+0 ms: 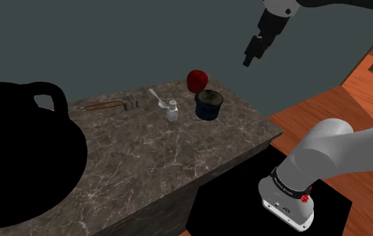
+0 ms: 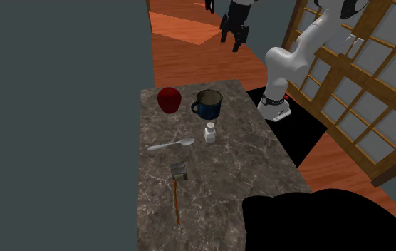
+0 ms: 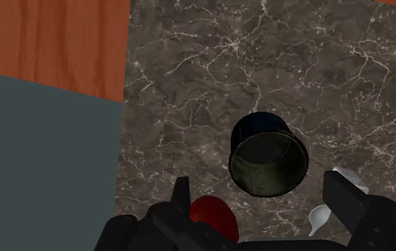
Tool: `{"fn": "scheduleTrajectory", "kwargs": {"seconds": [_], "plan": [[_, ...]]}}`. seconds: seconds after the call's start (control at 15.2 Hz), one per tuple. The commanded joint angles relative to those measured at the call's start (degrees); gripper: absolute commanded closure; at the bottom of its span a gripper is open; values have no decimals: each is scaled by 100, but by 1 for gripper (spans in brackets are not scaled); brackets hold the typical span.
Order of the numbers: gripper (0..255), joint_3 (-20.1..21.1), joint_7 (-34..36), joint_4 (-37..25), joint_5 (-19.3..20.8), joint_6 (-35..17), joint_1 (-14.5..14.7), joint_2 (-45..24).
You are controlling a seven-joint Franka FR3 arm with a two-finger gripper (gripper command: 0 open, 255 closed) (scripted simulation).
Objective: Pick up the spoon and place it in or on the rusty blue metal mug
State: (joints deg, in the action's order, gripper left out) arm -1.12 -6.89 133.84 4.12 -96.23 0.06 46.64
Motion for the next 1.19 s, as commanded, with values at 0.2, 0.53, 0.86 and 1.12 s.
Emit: {"fn": "scheduleTrajectory", "kwargs": {"seconds": [0.2, 0.53, 0.86, 1.12], "plan": [[0, 120, 265, -127, -162, -321, 36, -601], [0, 296, 664, -482, -402, -787, 91, -1662], [0, 439, 1022, -1011, -600, -1144, 145, -2769], [0, 530, 1283, -1558, -733, -1337, 189, -3674]]}}
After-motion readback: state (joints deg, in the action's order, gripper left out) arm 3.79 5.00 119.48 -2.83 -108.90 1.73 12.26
